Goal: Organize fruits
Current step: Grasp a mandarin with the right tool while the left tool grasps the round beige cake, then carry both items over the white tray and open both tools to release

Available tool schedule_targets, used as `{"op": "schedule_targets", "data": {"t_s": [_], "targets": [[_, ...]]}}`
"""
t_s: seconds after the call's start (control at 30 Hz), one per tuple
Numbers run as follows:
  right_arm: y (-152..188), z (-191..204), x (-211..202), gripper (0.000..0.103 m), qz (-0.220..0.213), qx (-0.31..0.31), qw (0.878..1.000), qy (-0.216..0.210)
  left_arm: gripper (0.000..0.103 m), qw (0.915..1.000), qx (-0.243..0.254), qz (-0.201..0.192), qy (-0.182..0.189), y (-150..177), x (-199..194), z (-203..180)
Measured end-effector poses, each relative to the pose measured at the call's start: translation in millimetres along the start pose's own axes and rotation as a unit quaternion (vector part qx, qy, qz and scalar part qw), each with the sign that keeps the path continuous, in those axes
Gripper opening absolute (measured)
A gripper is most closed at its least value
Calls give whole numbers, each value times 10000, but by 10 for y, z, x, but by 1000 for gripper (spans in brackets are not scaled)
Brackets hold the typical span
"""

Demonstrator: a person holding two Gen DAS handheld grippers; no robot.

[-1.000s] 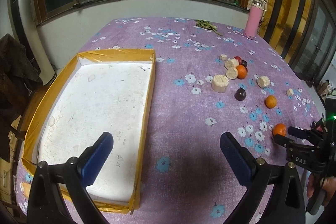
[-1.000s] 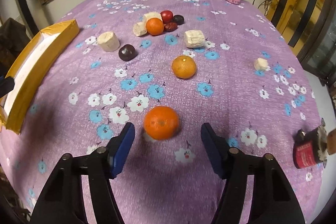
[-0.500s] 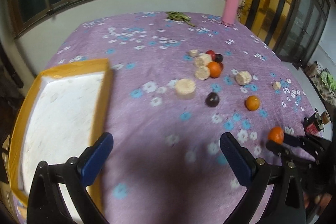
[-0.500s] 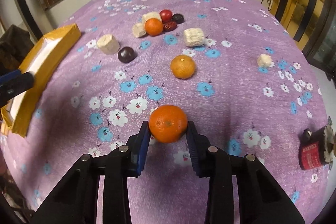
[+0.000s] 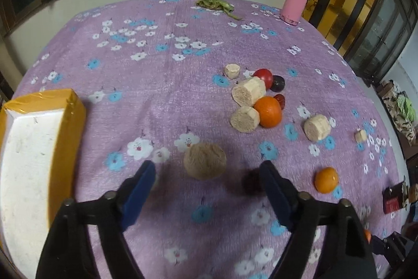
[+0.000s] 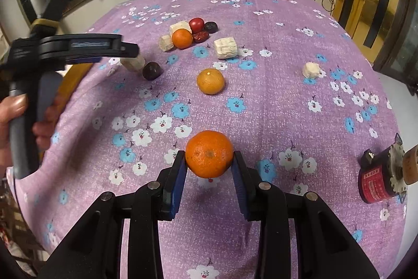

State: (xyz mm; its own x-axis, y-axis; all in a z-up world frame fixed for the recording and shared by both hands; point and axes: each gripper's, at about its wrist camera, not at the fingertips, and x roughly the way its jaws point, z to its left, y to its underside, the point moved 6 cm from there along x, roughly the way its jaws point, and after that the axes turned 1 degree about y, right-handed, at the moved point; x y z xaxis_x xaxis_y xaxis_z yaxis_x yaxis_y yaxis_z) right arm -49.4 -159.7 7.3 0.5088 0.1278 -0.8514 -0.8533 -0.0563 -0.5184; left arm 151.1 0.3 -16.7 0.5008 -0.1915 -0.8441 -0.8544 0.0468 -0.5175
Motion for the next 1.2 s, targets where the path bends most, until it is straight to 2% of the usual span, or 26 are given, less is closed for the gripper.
{"op": "schedule_targets", "data": {"t_s": [0.13, 0.17, 0.23, 0.27, 0.4, 0.57, 0.83, 0.97, 1.2], "targets": [[-23, -10, 10, 33, -2, -34, 10000, -48, 66, 9999, -126, 58, 23, 27, 127, 79], [-23, -15, 14, 33, 5, -30, 10000, -56, 59, 9999, -137, 80, -6, 38, 164, 97], [-26, -33, 25, 33, 17, 0, 10000, -79, 52, 9999, -126, 24, 22, 38, 188, 98], [-28, -40, 30, 33, 24, 26, 10000, -92, 40, 9999, -81, -17, 79, 34, 183, 77], [-30, -45, 40, 33, 37, 71, 9999, -142, 40, 9999, 18, -20, 142, 56, 150, 24], [-26, -11, 14, 33, -46, 1, 10000, -82, 39, 9993, -84, -74, 360, 184, -82, 52], [38, 67, -143, 33, -337, 98, 9994, -11, 39, 9976, 137, -123, 674, 686, -619, -1], [100, 112, -167, 33, -325, 152, 9993, 88, 39, 9974, 107, -230, 678, 812, -835, 81], [116, 407, -162, 33, -266, 74, 9996, 61, 39, 9961, -21, -493, 737, 842, -1122, 320]]}}
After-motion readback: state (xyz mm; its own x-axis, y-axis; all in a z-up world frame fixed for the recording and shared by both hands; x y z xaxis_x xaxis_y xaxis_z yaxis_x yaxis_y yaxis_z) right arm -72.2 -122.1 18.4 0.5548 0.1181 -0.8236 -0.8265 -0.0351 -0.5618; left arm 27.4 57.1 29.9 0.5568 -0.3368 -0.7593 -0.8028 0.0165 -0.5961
